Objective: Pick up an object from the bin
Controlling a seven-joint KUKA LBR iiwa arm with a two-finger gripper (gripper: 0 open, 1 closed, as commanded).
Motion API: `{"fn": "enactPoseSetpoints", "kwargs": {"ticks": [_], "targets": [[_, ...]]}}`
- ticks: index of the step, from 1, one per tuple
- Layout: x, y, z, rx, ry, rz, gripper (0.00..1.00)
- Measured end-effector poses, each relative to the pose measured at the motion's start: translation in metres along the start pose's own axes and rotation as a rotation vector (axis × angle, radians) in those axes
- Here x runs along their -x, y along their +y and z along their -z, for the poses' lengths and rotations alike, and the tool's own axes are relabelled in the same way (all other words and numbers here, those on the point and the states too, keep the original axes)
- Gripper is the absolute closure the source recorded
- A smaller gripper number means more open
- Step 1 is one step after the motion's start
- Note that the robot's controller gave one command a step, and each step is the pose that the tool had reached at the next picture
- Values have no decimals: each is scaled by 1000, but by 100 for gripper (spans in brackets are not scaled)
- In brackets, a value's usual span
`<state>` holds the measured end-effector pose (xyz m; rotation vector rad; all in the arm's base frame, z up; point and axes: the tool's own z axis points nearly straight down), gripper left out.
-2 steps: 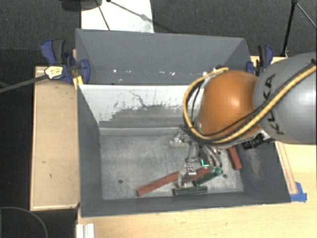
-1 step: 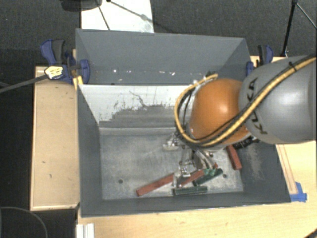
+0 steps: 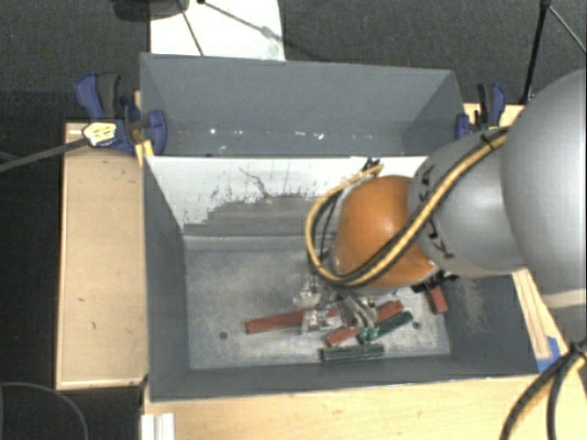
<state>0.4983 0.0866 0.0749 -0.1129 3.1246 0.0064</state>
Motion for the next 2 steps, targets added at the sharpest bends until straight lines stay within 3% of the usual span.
{"fn": "enactPoseSetpoints", "kwargs": {"ticks": [1,2], "targets": [[0,0,0,0,0,-1,100],[-6,-4,178,-3,6,-21,100]]}}
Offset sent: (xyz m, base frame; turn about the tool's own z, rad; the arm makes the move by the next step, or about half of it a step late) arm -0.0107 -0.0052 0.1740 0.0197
